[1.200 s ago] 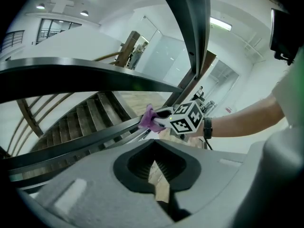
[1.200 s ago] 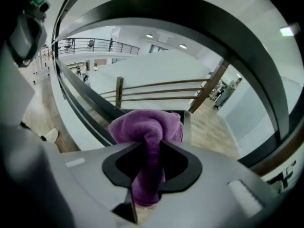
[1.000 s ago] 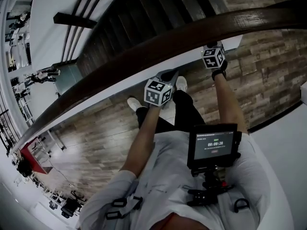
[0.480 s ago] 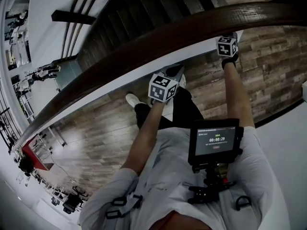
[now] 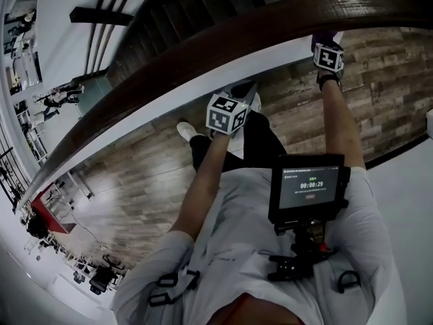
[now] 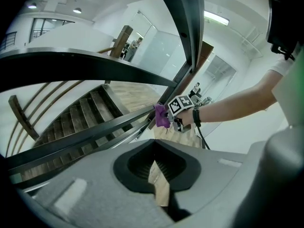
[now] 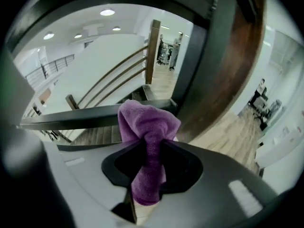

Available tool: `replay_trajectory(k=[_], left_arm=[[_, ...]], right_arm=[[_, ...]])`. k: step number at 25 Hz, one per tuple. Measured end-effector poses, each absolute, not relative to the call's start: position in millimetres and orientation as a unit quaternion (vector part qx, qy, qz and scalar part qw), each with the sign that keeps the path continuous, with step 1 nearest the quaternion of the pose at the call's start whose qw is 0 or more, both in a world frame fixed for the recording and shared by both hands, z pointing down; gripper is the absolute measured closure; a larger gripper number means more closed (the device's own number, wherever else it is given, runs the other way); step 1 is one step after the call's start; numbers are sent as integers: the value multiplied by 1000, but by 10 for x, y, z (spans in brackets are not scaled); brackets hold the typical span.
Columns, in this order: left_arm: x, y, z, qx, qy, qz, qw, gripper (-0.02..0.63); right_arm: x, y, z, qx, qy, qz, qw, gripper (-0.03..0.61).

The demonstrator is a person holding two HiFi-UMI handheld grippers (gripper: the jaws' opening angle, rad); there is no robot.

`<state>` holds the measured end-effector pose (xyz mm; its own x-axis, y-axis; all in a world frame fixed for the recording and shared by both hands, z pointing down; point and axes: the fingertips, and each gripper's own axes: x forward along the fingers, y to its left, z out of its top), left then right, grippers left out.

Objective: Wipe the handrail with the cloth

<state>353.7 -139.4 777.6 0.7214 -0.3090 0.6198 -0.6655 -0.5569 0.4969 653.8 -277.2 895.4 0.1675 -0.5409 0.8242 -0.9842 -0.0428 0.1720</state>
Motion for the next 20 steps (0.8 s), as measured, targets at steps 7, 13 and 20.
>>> replay_trajectory(k=[7, 13, 20], left_arm=[[3349, -1352, 7879, 839, -308, 234, 383, 615], [2958, -1377, 7769, 831, -341, 225, 377, 615], [2064, -834, 7061, 839, -397, 172, 331, 615]], right_arm=[[5921, -2172, 9365, 609, -642, 301, 355, 479], [4961, -1871, 9234, 538, -710, 287, 353, 479], [3201, -1081, 8248, 423, -810, 281, 292, 482]])
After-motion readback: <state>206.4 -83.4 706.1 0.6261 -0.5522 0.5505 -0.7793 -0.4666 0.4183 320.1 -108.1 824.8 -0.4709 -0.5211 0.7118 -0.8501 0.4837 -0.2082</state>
